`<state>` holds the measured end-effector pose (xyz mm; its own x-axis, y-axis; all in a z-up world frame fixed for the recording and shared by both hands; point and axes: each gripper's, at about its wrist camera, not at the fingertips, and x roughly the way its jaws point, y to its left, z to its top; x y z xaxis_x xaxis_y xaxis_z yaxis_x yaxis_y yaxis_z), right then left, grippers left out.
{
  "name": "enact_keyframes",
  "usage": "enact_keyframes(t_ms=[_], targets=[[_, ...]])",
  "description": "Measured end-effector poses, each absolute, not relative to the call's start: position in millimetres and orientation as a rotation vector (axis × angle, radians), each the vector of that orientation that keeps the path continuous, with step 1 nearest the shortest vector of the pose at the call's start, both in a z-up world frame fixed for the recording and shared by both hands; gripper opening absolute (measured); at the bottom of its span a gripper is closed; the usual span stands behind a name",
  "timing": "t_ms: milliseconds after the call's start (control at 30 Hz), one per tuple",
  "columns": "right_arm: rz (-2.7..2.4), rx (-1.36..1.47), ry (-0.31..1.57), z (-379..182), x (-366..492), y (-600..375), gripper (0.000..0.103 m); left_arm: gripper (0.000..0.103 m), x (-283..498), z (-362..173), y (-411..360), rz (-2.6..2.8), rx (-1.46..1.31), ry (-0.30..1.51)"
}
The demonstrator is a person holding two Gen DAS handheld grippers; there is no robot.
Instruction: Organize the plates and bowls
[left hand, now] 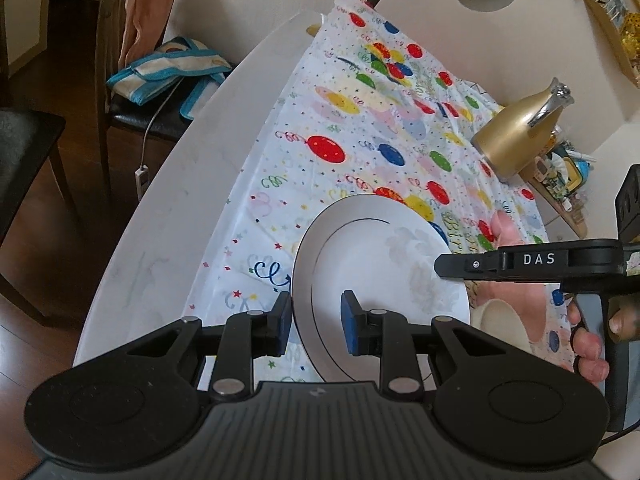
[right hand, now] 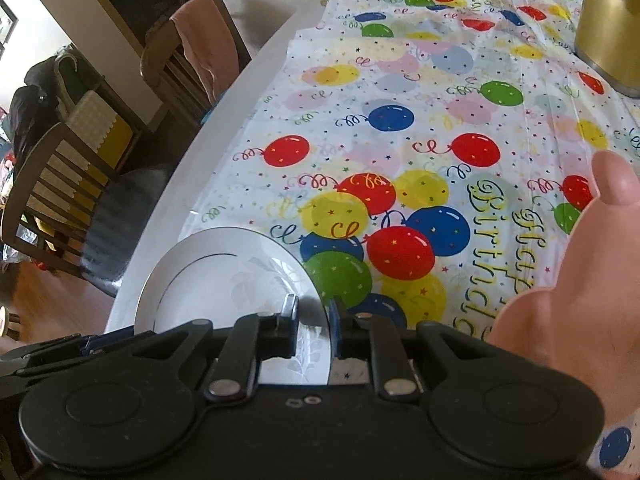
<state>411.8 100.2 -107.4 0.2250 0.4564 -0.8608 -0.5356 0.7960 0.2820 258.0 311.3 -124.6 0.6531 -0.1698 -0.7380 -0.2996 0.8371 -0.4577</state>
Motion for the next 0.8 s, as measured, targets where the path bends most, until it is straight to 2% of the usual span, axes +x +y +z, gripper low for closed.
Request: enact_keyframes(t_ms=[800], targets=[[0.632,-0.011,1.128,-74.2,310.2,38.0,0.014,0.025,169.2,-83.4,262.6,0.048,-0.599,0.85]])
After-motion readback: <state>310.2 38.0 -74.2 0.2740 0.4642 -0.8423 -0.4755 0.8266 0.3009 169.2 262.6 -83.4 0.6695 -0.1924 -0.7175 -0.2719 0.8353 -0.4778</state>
